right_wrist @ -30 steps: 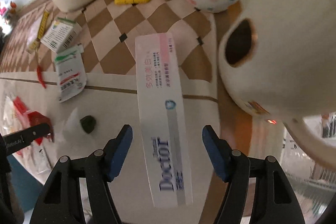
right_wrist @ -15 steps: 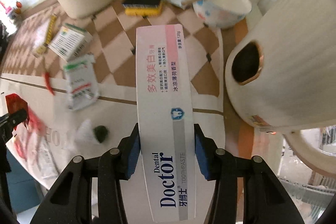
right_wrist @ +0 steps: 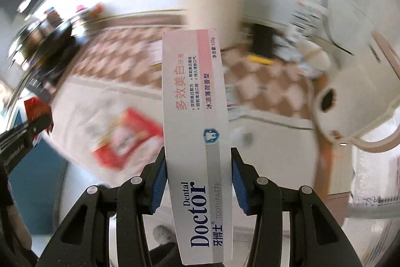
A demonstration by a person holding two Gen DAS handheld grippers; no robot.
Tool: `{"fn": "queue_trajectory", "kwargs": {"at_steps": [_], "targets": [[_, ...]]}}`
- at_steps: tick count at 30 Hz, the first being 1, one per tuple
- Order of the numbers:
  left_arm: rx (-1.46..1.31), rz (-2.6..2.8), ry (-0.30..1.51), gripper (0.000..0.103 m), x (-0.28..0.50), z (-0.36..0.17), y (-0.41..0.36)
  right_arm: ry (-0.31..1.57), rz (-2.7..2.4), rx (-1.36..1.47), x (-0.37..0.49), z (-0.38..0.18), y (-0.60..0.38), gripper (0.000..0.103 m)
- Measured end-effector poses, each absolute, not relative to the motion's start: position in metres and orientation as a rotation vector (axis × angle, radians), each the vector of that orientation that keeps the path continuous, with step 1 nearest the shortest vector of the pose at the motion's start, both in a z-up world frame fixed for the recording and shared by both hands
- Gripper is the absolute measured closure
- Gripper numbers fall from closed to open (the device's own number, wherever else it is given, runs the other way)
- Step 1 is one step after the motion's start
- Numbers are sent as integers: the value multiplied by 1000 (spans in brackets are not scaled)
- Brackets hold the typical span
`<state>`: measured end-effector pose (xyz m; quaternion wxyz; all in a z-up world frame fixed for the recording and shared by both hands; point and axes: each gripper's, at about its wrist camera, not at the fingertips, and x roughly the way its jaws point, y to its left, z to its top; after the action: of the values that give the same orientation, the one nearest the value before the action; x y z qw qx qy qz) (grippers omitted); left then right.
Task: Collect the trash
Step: 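Carry both items to the floor bin and open both tools to drop them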
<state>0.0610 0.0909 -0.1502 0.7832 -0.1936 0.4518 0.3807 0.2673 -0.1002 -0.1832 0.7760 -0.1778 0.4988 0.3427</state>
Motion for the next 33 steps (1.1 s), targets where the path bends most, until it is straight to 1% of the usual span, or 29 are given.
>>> {"fn": "queue_trajectory", "kwargs": {"at_steps": [4, 6, 9, 12, 15, 18, 21, 24, 27, 28, 29, 31, 33], "targets": [[-489, 924, 990, 85, -24, -165, 119, 1089, 869, -423, 184, -191, -54, 54], [-533, 983, 1012, 85, -65, -181, 132, 1100, 928, -440, 146, -199, -32, 54], [-651, 1062, 1060, 85, -130, -220, 158, 1140, 1044, -510, 82, -229, 9, 54], [-813, 1115, 1103, 85, -192, -283, 186, 1208, 1144, -602, 23, -272, 46, 54], [-957, 1148, 1130, 85, -239, -355, 205, 1271, 1230, -726, -40, -336, 79, 54], [-1113, 1154, 1141, 85, -280, -442, 227, 1363, 1297, -839, -92, -426, 112, 54], [-1245, 1136, 1152, 84, -311, -533, 248, 1433, 1327, -929, -128, -513, 139, 54], [-1344, 1119, 1169, 84, -336, -621, 270, 1546, 1316, -1009, -157, -619, 168, 54], [-1395, 1083, 1168, 84, -350, -680, 283, 1626, 1291, -1062, -174, -699, 193, 54], [-1421, 1063, 1164, 83, -355, -702, 288, 1651, 1276, -1084, -181, -731, 201, 54], [-1438, 1047, 1157, 81, -359, -712, 288, 1667, 1274, -1099, -183, -747, 201, 54], [-1454, 1038, 1162, 80, -366, -735, 294, 1719, 1252, -1118, -189, -790, 215, 54], [-1458, 1035, 1156, 64, -371, -749, 300, 1749, 1249, -1157, -193, -819, 227, 53]]}}
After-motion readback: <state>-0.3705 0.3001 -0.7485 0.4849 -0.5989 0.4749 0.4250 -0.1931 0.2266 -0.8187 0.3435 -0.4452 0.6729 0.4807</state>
